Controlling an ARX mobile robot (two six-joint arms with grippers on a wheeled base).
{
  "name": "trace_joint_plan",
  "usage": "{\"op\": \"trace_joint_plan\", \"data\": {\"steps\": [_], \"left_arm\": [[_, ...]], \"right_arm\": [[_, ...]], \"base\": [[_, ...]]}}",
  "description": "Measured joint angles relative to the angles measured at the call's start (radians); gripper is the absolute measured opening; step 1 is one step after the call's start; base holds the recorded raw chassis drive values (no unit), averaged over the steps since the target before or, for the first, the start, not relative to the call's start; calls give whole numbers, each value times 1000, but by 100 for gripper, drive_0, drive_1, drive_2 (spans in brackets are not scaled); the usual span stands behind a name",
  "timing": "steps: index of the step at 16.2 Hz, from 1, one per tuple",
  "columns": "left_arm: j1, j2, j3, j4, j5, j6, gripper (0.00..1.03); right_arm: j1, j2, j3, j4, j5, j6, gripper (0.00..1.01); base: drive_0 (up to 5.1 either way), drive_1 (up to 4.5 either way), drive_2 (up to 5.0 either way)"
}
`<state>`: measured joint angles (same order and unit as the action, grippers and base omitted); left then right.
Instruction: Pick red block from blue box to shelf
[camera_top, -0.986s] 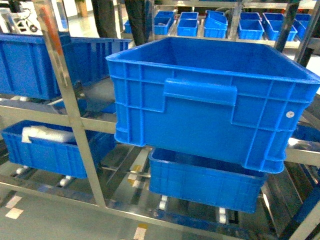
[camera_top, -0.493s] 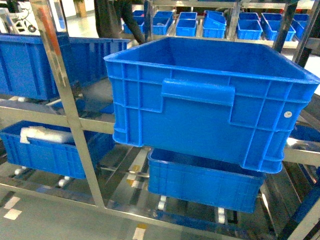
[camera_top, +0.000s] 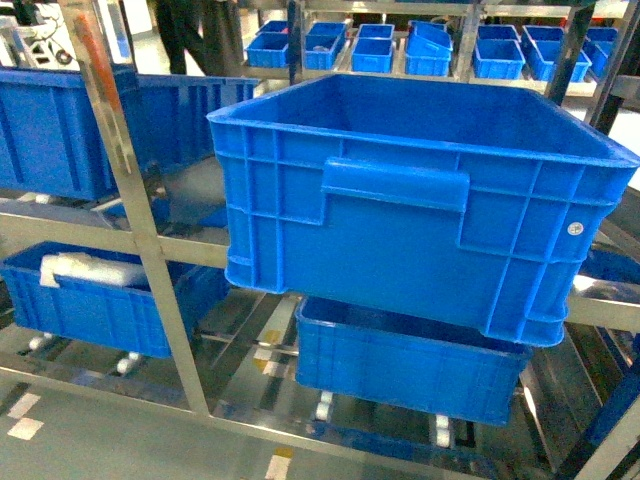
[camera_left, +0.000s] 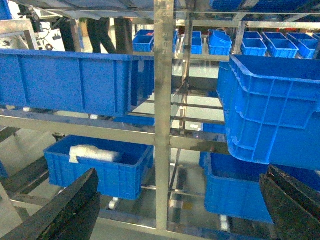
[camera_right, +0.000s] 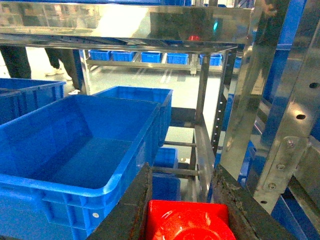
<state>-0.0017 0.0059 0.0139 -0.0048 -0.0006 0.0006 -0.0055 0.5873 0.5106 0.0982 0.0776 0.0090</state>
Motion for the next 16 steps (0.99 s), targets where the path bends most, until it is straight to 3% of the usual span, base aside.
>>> {"op": "trace_joint_plan", "data": {"steps": [16], "left_arm": [[0, 0, 0, 0, 0, 0, 98]], "right_arm": [[0, 0, 0, 0, 0, 0, 29]], "base": [[0, 0, 0]]}}
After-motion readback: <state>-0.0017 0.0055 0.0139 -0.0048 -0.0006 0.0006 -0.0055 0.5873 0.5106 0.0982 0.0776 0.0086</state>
